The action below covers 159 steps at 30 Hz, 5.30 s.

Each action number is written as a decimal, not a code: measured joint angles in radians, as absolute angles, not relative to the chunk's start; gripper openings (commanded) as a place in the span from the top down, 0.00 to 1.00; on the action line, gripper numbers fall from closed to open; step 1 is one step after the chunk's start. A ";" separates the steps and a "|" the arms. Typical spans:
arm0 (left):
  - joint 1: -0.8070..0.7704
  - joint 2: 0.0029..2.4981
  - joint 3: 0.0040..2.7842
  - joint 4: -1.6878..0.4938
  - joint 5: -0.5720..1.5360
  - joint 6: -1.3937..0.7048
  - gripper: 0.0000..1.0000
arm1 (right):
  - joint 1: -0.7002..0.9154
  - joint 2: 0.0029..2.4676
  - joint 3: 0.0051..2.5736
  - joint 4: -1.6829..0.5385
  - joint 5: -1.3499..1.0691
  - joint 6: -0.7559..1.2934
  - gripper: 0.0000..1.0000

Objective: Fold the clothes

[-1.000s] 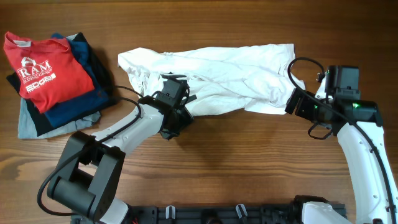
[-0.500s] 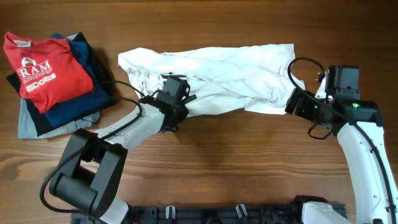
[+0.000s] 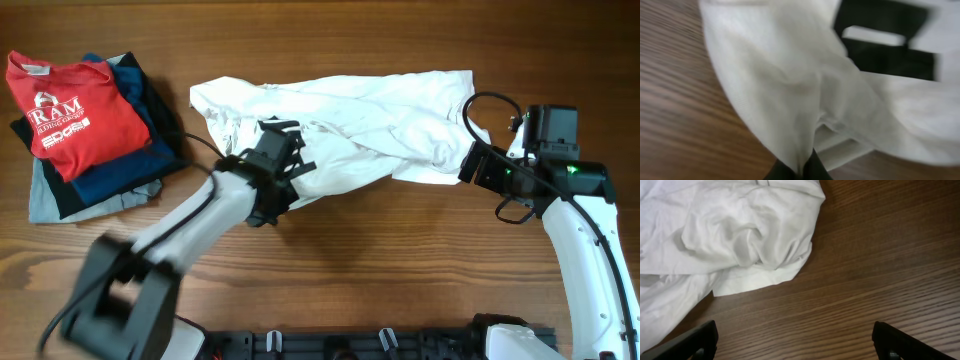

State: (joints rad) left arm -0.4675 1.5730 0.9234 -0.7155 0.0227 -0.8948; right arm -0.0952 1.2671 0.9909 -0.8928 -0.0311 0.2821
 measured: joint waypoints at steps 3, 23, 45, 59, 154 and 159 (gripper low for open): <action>-0.431 1.430 0.955 -0.756 0.009 -0.843 0.66 | -0.095 1.267 0.991 -0.893 -0.031 0.282 0.00; -0.341 1.506 0.987 -0.932 0.077 -0.780 0.47 | -0.095 1.267 0.991 -0.893 -0.031 0.282 0.00; -0.397 1.693 0.935 -0.684 0.020 -0.889 0.41 | -0.095 1.267 0.991 -0.893 -0.031 0.282 0.00; -0.396 1.725 0.921 -0.635 -0.003 -0.902 0.96 | -0.095 1.267 0.991 -0.893 -0.031 0.282 0.00; -0.227 1.188 0.902 -1.010 -0.213 -0.824 0.96 | -0.197 1.701 1.189 -0.926 0.006 0.309 0.32; -0.227 1.188 0.902 -1.002 -0.213 -0.824 0.96 | -0.196 1.701 1.150 -1.002 -0.082 0.283 0.33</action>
State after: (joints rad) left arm -0.2268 1.1877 0.9020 -1.0019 -0.2127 -0.8242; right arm -0.1963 1.7008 1.1503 -1.0023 -0.0818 0.2829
